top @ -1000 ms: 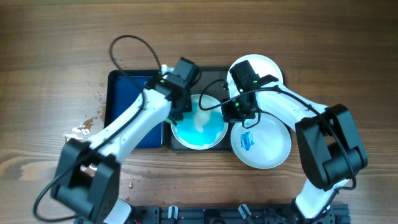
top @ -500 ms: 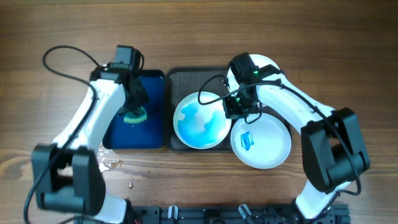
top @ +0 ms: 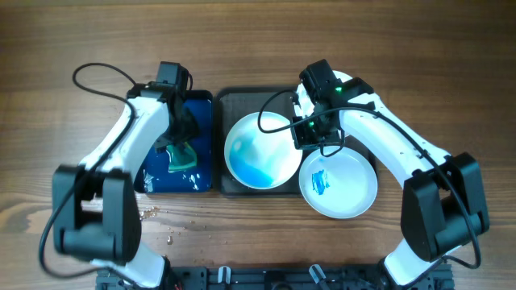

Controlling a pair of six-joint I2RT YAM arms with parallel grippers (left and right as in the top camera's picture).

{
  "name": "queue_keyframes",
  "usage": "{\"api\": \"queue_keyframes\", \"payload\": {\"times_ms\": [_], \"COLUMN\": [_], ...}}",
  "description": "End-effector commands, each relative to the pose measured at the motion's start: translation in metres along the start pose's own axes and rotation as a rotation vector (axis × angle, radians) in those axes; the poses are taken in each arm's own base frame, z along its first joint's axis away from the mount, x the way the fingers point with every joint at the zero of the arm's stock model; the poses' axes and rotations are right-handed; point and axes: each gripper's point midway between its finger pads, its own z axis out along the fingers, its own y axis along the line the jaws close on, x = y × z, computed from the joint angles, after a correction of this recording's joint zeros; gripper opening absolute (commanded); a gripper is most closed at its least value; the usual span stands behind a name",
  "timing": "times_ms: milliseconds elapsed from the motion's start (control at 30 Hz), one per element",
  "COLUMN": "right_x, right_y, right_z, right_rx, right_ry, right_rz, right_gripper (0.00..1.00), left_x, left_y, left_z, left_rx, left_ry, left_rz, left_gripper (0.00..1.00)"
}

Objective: Clean dirty plates on tray and stack at the side
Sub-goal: 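Put the sponge back into the blue tray with the left gripper, then lift the cleaned plate with the right gripper and swing it rightward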

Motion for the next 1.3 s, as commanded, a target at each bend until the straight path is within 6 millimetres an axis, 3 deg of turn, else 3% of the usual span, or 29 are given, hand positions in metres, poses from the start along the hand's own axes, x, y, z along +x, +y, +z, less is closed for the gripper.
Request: {"api": "queue_keyframes", "payload": {"times_ms": [0, 100, 200, 267, 333, 400, 500, 633, 733, 867, 1033, 1267], "right_x": [-0.005, 0.006, 0.001, -0.020, -0.030, -0.038, -0.041, -0.053, -0.068, -0.084, -0.104, -0.112], "right_y": [0.006, 0.005, 0.010, 0.022, 0.031, 0.047, 0.080, 0.121, 0.145, 0.151, 0.173, 0.205], "right_z": [-0.013, -0.020, -0.041, -0.068, -0.076, -0.071, -0.028, 0.000, -0.009, -0.020, -0.032, -0.074], "right_rx": [-0.002, 0.010, 0.021, 0.016, 0.013, 0.011, 0.043, 0.052, 0.051, 0.133, 0.325, 0.666], "right_ry": [-0.030, 0.022, 0.017, -0.053, -0.087, -0.086, -0.010, 0.008, -0.074, -0.184, -0.409, -0.686], "right_rz": [-0.012, 0.001, -0.019, -0.044, -0.066, -0.106, -0.186, -0.246, -0.274, -0.283, -0.347, -0.550], "right_gripper": [0.04, 0.05, 0.04, 0.05, 0.05, 0.05, 0.05, 0.05, 0.05, 0.05, 0.05, 0.05], "left_x": [-0.010, 0.001, 0.011, 0.017, 0.022, 0.026, 0.034, 0.048, 0.057, 0.064, 0.070, 0.071], "left_y": [-0.003, 0.015, 0.026, 0.043, 0.050, 0.055, 0.062, 0.093, 0.107, 0.114, 0.119, 0.119], "left_z": [-0.081, -0.140, -0.167, -0.184, -0.190, -0.197, -0.212, -0.224, -0.236, -0.249, -0.253, -0.252], "left_rx": [0.139, 0.214, 0.252, 0.239, 0.238, 0.253, 0.285, 0.225, 0.238, 0.282, 0.297, 0.300], "left_ry": [-0.197, -0.312, -0.372, -0.427, -0.442, -0.457, -0.501, -0.562, -0.606, -0.657, -0.673, -0.669], "left_rz": [-0.012, -0.030, -0.039, -0.091, -0.124, -0.140, -0.152, -0.219, -0.259, -0.292, -0.300, -0.311], "left_gripper": [1.00, 1.00, 1.00, 1.00, 1.00, 1.00, 1.00, 1.00, 1.00, 1.00, 1.00, 1.00]}}
